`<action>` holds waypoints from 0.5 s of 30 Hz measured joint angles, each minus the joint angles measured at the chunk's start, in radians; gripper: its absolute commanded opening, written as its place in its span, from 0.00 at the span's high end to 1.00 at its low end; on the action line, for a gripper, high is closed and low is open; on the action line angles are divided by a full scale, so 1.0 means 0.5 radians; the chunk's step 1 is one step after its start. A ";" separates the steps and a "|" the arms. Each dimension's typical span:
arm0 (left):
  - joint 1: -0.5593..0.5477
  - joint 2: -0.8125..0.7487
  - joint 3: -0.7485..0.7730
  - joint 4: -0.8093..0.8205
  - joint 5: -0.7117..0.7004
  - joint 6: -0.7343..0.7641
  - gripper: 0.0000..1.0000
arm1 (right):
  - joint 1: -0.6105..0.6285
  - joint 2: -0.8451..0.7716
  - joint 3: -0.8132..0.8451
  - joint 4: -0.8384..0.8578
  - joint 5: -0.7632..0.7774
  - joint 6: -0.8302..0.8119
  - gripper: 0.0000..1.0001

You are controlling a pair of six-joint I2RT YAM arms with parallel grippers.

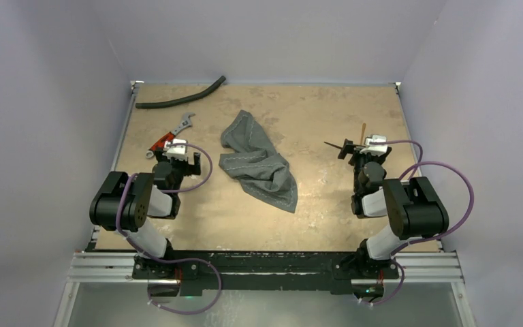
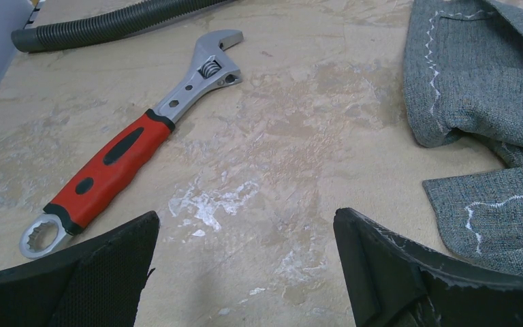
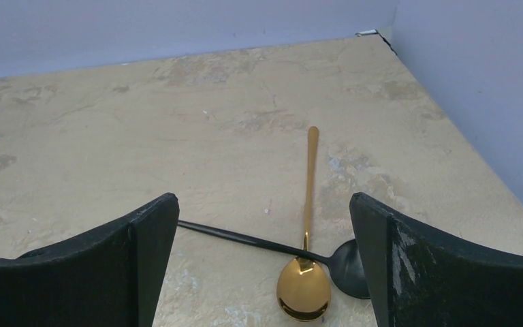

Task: Fold the napkin into a case and place the utensils inside
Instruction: Pick up the crumpled napkin from the center of the board.

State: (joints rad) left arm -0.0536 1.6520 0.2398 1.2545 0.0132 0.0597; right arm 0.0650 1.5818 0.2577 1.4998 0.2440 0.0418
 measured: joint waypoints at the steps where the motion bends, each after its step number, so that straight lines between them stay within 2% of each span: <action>1: 0.000 0.000 0.000 0.000 0.000 0.000 0.01 | 0.000 0.000 0.000 -0.001 0.008 0.002 0.01; 5: 0.000 -0.001 0.000 -0.001 0.002 0.000 0.01 | 0.001 -0.096 0.005 -0.121 0.105 0.020 0.01; 7: 0.001 -0.035 0.022 -0.095 0.015 0.003 0.01 | 0.002 -0.260 0.056 -0.337 0.117 0.021 0.01; 10: 0.002 -0.207 0.275 -0.700 0.103 0.014 0.01 | 0.002 -0.504 0.210 -0.624 0.109 0.188 0.01; 12: 0.002 -0.251 0.665 -1.263 0.236 0.035 0.01 | 0.007 -0.640 0.313 -0.784 0.179 0.470 0.01; 15: 0.002 -0.239 1.178 -1.862 0.451 0.068 0.01 | -0.008 -0.719 0.459 -1.012 0.243 0.822 0.01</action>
State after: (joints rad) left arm -0.0525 1.5326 0.8288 0.3233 0.2386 0.0937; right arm 0.0612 1.2221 0.4873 0.9936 0.3653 0.4530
